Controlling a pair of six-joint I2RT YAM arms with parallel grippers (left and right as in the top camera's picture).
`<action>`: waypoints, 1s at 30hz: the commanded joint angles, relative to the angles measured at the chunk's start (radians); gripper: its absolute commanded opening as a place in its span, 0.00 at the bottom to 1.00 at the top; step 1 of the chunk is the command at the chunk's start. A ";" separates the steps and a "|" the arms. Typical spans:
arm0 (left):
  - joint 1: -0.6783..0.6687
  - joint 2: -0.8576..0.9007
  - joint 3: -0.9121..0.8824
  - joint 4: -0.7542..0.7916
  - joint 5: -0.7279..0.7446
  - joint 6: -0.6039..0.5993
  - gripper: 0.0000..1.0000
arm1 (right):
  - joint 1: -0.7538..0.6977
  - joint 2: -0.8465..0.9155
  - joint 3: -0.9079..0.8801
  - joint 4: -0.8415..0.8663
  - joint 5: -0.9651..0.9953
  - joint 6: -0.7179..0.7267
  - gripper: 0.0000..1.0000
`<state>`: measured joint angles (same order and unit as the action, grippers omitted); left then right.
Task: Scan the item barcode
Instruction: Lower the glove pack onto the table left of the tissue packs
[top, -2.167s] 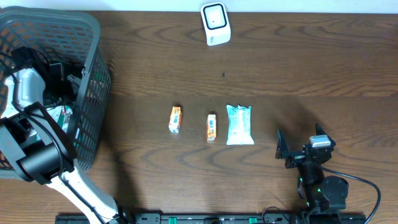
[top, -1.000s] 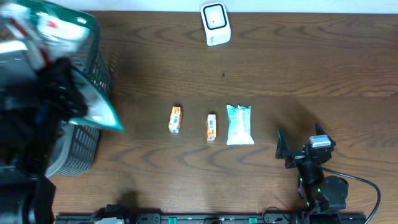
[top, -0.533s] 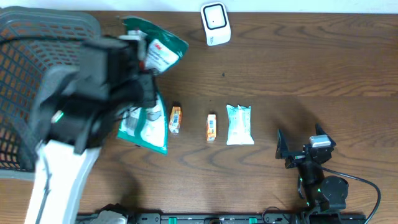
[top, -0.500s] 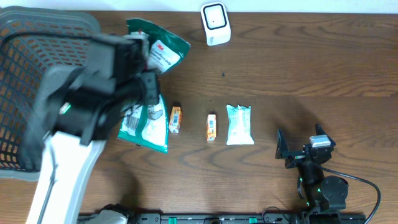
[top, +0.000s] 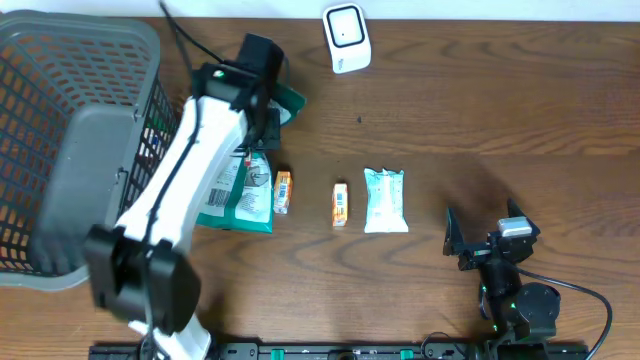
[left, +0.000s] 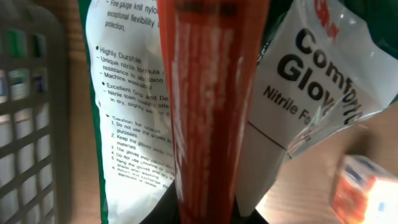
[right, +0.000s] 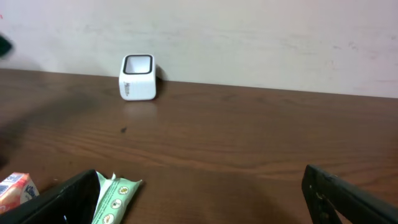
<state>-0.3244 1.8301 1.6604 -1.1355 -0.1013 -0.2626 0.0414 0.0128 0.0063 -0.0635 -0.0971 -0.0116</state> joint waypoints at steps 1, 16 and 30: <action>0.018 0.082 -0.005 0.031 -0.027 -0.010 0.07 | 0.013 -0.001 -0.001 -0.004 0.002 -0.004 0.99; 0.060 0.241 -0.006 0.072 -0.027 -0.008 0.07 | 0.013 -0.001 -0.001 -0.004 0.002 -0.004 0.99; 0.060 0.246 -0.020 0.075 -0.084 0.007 0.08 | 0.013 -0.001 -0.001 -0.004 0.002 -0.005 0.99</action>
<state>-0.2646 2.0708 1.6588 -1.0607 -0.1608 -0.2619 0.0414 0.0128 0.0063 -0.0635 -0.0971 -0.0116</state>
